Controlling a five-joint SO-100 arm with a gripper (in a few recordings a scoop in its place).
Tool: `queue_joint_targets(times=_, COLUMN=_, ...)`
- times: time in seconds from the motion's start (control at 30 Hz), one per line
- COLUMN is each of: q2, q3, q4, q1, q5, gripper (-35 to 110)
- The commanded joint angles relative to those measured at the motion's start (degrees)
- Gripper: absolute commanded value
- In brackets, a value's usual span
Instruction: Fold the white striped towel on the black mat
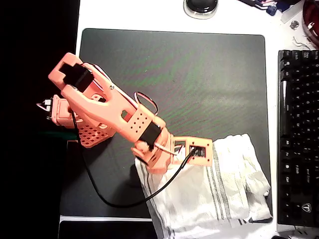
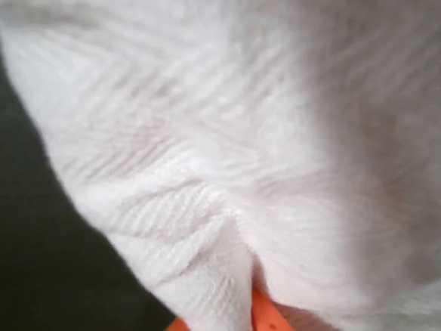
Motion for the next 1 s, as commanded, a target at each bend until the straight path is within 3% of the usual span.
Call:
queue_joint_targets(times=0.0, q2=3.1, q3=0.3, q4=2.5, q1=-4.7, q5=5.4, gripper=0)
queue_joint_targets(times=0.33, q2=4.3, q3=-4.0, q4=6.4, q1=-17.8, q5=19.7, gripper=0)
queue_joint_targets(times=0.7, q2=7.7, q3=-5.2, q4=8.1, q1=-17.9, q5=19.5, gripper=8)
queue_joint_targets(times=0.97, q2=20.6, q3=-3.8, q4=14.1, q1=-19.0, q5=20.7, gripper=7)
